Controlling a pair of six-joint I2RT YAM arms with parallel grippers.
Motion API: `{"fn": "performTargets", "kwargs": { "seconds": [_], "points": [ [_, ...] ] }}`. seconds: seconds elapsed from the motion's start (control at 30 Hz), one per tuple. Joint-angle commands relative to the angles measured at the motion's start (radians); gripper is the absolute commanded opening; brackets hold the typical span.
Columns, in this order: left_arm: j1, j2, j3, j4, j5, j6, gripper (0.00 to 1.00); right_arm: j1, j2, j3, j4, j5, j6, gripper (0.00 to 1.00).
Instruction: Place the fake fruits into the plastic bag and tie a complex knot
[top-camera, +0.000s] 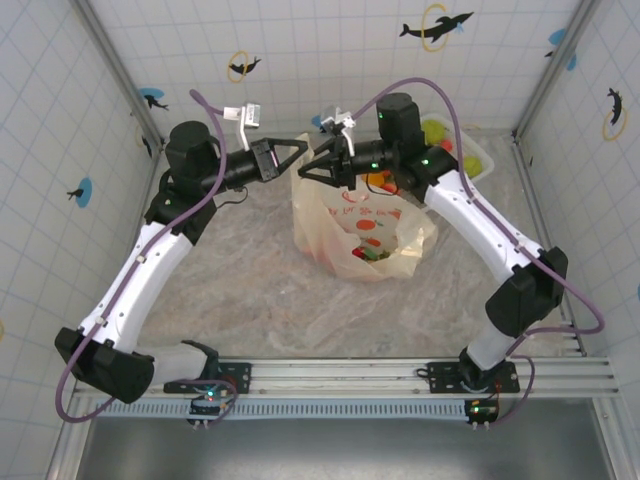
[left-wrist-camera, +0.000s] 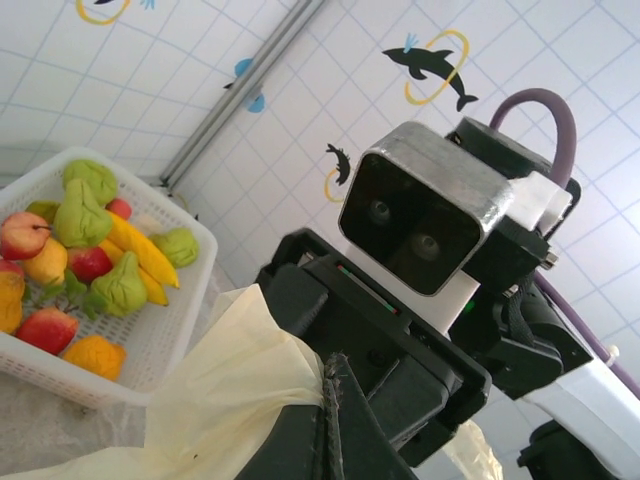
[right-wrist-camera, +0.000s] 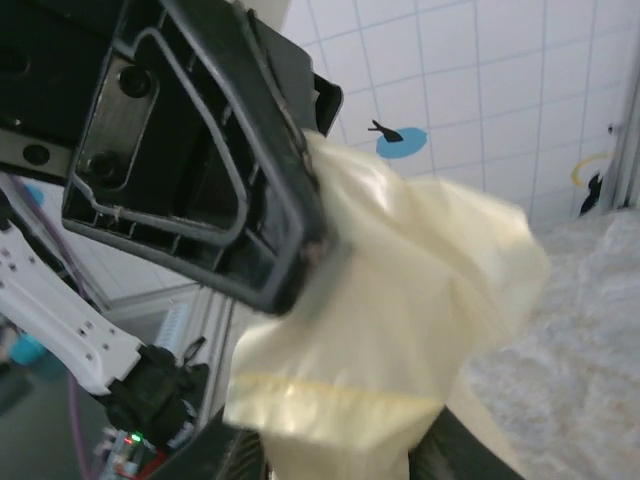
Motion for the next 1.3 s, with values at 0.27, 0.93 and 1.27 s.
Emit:
{"fn": "performTargets", "kwargs": {
  "seconds": [0.27,0.93,1.27],
  "points": [
    [0.042,-0.055,0.01,-0.039,-0.058,0.065,0.2,-0.007,-0.122,0.003,-0.015,0.174,0.014,0.0],
    [0.082,-0.255,-0.398,0.42,-0.109,0.679,0.97,-0.038,-0.149,0.053,0.05,0.144,0.226,0.0],
    [0.077,-0.062,-0.323,0.592,0.14,0.731,0.98,-0.037,-0.172,0.055,0.066,0.137,0.258,0.0]
  ]
}}
